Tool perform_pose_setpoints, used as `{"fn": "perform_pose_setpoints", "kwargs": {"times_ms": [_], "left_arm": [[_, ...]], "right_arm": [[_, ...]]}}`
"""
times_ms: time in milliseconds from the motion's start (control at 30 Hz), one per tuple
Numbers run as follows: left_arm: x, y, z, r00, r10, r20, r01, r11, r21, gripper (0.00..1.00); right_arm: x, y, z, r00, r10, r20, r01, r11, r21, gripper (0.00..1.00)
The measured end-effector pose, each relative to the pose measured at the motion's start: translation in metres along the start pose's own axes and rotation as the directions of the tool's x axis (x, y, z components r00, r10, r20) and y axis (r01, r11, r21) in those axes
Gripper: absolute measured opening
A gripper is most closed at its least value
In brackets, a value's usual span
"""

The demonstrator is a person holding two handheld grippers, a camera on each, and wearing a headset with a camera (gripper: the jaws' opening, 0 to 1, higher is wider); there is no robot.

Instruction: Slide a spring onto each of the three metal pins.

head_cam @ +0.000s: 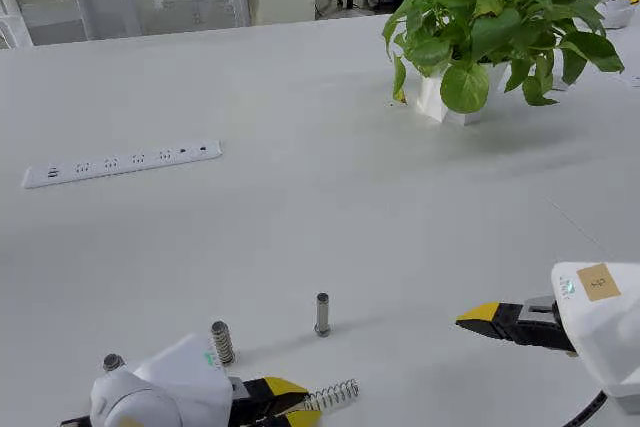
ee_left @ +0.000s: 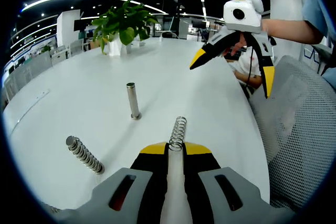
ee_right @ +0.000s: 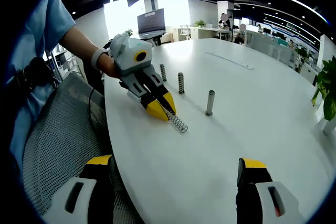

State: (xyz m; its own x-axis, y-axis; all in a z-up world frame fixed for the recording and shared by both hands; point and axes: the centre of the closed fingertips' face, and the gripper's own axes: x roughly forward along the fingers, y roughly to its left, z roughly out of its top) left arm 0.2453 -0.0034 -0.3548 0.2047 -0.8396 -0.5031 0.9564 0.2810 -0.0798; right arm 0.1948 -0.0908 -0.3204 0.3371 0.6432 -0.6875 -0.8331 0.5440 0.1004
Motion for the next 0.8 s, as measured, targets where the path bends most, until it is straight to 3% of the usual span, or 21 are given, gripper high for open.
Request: {"fn": "perform_pose_setpoints", "kwargs": {"times_ms": [167, 533, 800], "left_arm": [[-0.008, -0.003, 0.007, 0.9998, -0.001, 0.020, 0.002, 1.000, -0.021, 0.07], [-0.036, -0.011, 0.034, 0.9923, 0.007, 0.123, 0.001, 0.998, -0.068, 0.07], [-0.055, -0.015, 0.040, 0.9863, 0.031, 0.162, -0.019, 0.997, -0.077, 0.07]], "right_arm": [[0.001, 0.001, 0.004, 1.0000, 0.006, 0.005, -0.006, 1.000, 0.001, 0.96], [-0.002, 0.001, 0.032, 0.9961, 0.023, 0.086, -0.025, 1.000, 0.011, 0.92], [0.000, 0.003, 0.059, 0.9889, 0.047, 0.141, -0.047, 0.999, -0.005, 0.85]]}}
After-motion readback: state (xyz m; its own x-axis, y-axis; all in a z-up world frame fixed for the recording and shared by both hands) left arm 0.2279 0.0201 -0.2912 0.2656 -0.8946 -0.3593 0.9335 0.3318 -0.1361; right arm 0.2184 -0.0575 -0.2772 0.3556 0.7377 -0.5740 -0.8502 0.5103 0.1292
